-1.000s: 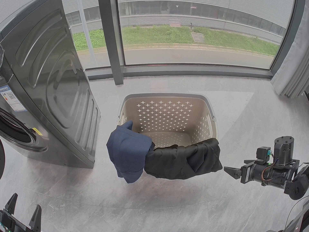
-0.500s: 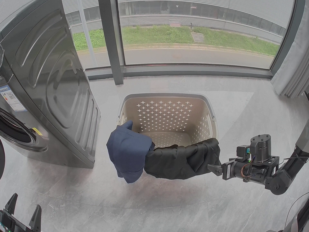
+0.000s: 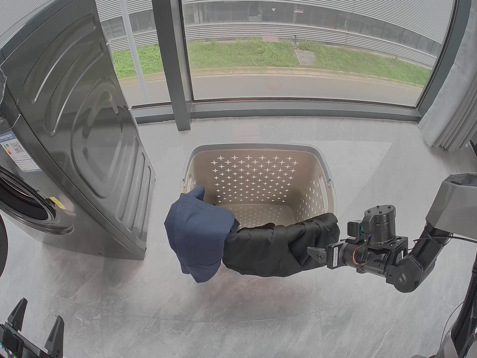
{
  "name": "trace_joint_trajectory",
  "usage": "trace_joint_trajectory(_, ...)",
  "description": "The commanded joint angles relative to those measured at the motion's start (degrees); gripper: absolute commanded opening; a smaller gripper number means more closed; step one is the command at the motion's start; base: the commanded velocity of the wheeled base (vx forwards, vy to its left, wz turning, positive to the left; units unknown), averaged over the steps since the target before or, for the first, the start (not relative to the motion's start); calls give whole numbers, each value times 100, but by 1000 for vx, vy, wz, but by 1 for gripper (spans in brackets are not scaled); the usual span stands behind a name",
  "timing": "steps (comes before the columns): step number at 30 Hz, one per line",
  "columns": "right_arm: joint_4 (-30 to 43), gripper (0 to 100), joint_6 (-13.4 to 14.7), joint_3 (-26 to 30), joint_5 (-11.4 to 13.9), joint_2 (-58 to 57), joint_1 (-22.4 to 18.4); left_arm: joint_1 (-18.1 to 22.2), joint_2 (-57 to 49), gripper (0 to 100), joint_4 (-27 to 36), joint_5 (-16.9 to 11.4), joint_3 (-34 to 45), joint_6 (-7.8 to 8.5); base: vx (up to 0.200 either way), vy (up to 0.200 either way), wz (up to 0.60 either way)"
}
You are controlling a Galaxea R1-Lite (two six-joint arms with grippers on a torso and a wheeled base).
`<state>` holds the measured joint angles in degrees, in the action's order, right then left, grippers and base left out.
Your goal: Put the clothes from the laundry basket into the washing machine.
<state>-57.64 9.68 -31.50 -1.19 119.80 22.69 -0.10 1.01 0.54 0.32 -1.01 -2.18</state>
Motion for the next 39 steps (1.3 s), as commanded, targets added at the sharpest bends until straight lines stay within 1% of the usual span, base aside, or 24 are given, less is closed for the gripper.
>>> trace_joint_trajectory(1, -2, 100, -1, -286, -12, 351, -27, 1, -57, 100, -1, 3, 66, -2, 0, 0, 0)
trace_joint_trajectory(5, -2, 100, 8, -480, -48, 466, -36, 1, -57, 100, -1, 3, 66, -2, 0, 0, 0)
trace_joint_trajectory(6, -2, 0, 16, -533, -48, 492, -36, 1, -57, 100, -1, 3, 66, -2, 0, 0, 0)
trace_joint_trajectory(8, -11, 0, 87, -603, -48, 492, -27, 1, -57, 100, -1, 12, 66, -2, 0, 0, 0)
trace_joint_trajectory(15, -55, 0, 139, -541, -30, 360, 34, 1, -57, 100, -1, 3, 66, -2, 0, 0, 0)
trace_joint_trajectory(19, -266, 0, 148, -243, -12, 35, 52, 1, -57, 100, -1, 12, 66, -2, 0, 0, 0)
trace_joint_trajectory(20, -301, 0, 166, 12, 14, -264, 60, 1, -57, 100, -1, 12, 66, -2, 0, 0, 0)
trace_joint_trajectory(22, -292, 0, 166, 285, 32, -615, 96, 1, -57, 100, -1, 12, 66, -2, 0, 0, 0)
trace_joint_trajectory(23, -292, 0, 166, 302, 32, -651, 96, 1, -57, 100, -1, 12, 66, -2, 0, 0, 0)
trace_joint_trajectory(25, -248, 0, 175, 575, 32, -1169, 245, 1, -57, 100, -1, 3, 66, -2, 0, 0, 0)
trace_joint_trajectory(29, -143, 0, 183, 742, 23, -1512, 307, 1, -57, 100, -1, 3, 66, -2, 0, 0, 0)
trace_joint_trajectory(32, -134, 0, 183, 759, 14, -1486, 333, 1, -57, 100, -1, 3, 66, -2, 0, 0, 0)
trace_joint_trajectory(35, -169, 0, 183, 786, -30, -1081, 315, 1, -57, 100, -1, 12, 66, -2, 0, 0, 0)
trace_joint_trajectory(36, -178, 100, 183, 786, -39, -1011, 315, 1, -57, 100, -1, 12, 66, -2, 0, 0, 0)
trace_joint_trajectory(39, -213, 100, 183, 742, -48, -853, 307, 1, -57, 100, -1, 12, 66, -2, 0, 0, 0)
